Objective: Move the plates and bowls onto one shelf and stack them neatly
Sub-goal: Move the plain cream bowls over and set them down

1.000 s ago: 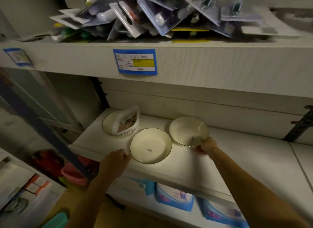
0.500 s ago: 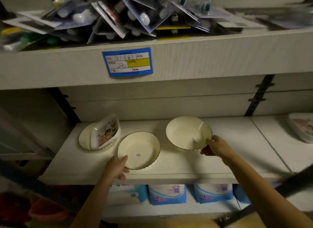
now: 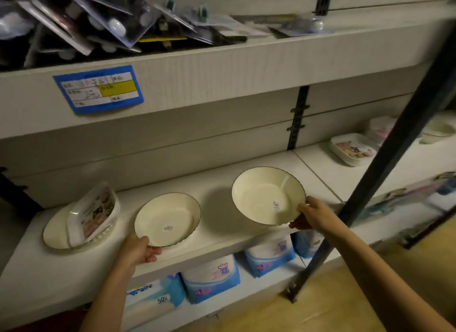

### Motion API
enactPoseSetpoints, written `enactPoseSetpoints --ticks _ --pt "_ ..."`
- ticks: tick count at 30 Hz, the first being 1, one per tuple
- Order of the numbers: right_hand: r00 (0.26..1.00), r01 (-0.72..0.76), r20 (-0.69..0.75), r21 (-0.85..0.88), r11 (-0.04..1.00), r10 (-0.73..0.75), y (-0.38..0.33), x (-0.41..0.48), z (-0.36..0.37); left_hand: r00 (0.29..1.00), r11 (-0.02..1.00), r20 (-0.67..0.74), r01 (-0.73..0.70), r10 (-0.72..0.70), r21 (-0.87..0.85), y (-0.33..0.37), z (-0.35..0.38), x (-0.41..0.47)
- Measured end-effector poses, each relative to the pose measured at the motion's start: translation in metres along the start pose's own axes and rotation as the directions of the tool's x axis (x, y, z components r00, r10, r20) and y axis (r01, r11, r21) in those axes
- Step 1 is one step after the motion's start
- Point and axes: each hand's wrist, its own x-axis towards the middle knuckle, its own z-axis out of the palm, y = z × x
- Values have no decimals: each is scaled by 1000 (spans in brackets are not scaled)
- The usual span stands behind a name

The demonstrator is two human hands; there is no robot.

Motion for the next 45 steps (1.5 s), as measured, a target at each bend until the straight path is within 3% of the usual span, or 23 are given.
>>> enactPoseSetpoints --ticks 4,15,19,30,45 --pt "999 7 -54 43 999 -5 14 -17 -30 990 993 110 -97 90 62 23 27 -14" --pt "994 83 -67 4 997 -82 68 -48 -150 931 954 325 -235 166 187 79 125 -95" --pt "993 112 -37 -73 991 -115 91 -56 -212 921 960 357 -228 158 163 90 173 -137" --pt "998 40 -59 16 999 -39 146 -55 -371 891 938 404 -297 205 179 108 306 -221" --pt "977 -8 -210 140 990 38 172 -16 -504 855 892 448 -392 262 225 180 457 -215"
